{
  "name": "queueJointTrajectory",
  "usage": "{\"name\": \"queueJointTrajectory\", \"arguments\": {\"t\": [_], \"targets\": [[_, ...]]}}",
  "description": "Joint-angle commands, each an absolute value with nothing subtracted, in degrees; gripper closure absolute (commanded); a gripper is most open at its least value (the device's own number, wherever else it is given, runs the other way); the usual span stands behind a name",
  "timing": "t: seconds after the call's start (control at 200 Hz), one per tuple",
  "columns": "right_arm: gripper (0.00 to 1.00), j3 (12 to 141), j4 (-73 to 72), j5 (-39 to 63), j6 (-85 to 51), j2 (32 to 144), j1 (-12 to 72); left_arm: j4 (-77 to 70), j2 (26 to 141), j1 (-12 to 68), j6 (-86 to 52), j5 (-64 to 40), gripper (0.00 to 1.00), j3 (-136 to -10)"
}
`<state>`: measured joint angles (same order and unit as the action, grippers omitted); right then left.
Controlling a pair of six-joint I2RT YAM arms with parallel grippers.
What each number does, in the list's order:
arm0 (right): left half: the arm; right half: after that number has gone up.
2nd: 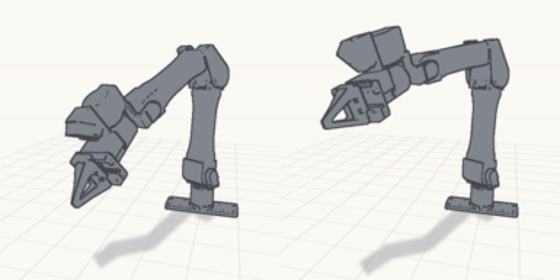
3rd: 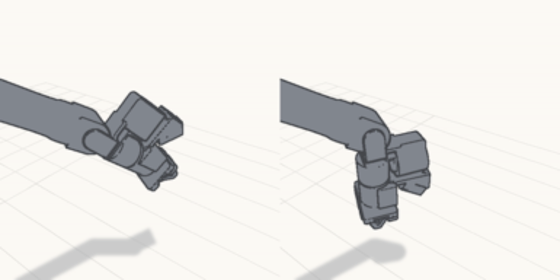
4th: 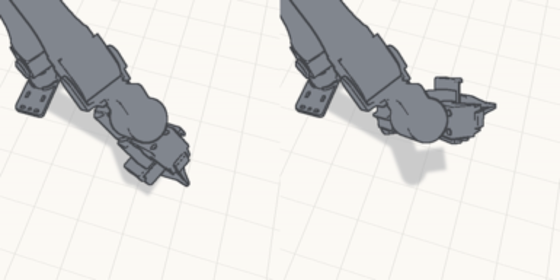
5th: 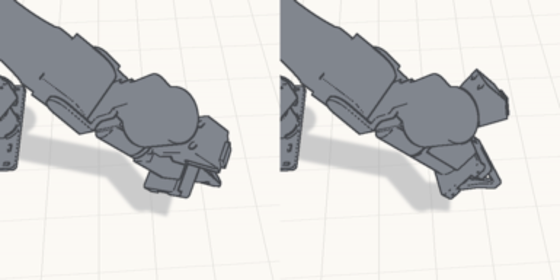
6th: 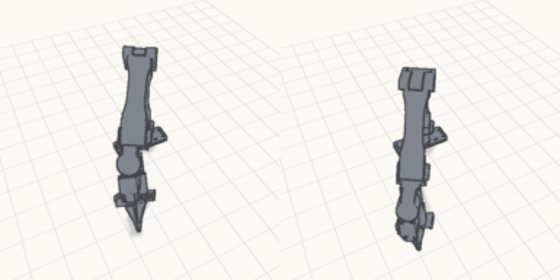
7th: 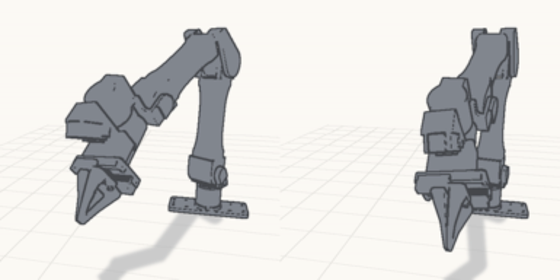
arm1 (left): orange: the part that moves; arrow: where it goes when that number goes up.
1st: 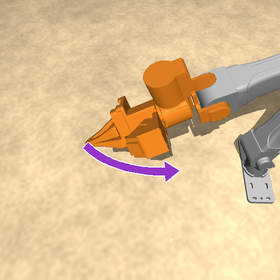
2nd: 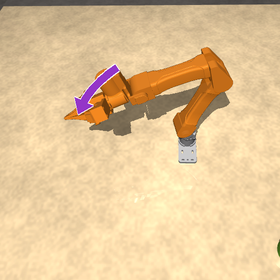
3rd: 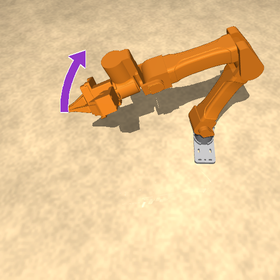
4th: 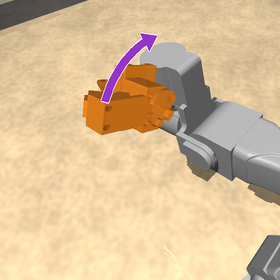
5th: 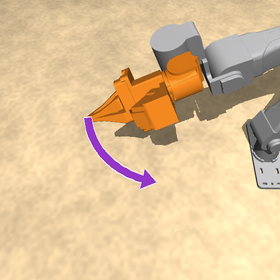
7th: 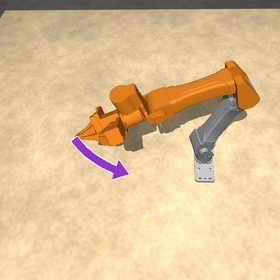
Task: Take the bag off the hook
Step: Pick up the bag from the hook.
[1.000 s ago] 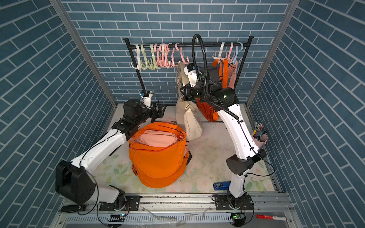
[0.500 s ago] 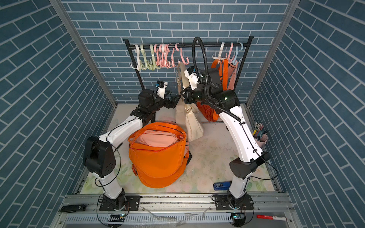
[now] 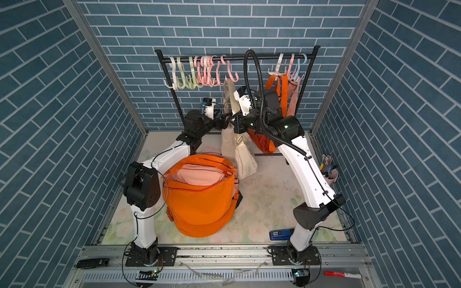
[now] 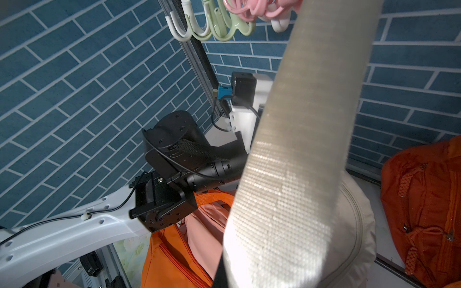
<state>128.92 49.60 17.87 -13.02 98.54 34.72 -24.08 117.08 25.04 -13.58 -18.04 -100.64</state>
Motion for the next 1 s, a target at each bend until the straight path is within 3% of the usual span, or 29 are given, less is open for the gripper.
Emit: {"name": "queueJointTrajectory", "arguments": {"t": [0.0,0.235,0.345,0.415,0.455,0.995], "targets": [[1.00,128.3,49.4,19.9,-11.4,96.2,34.9,-25.3,119.1,25.0,-13.9,-18.4,0.25,-104.2],[1.00,127.6,49.5,18.7,-11.0,96.1,34.5,-27.2,120.1,24.8,-14.8,-17.7,0.55,-106.1],[1.00,127.4,49.4,18.7,-11.3,96.1,33.7,-26.9,119.9,24.8,-14.5,-18.3,0.77,-107.0],[1.00,127.3,49.2,18.6,-11.9,96.2,32.9,-26.4,119.3,24.7,-14.3,-18.7,0.96,-107.2],[1.00,127.1,48.9,18.6,-12.5,96.2,32.3,-26.3,118.8,24.7,-14.2,-18.7,1.00,-107.0],[1.00,135.5,47.3,21.6,-17.3,101.3,23.5,-18.8,111.9,24.7,-10.3,-16.4,1.00,-107.7]]}}
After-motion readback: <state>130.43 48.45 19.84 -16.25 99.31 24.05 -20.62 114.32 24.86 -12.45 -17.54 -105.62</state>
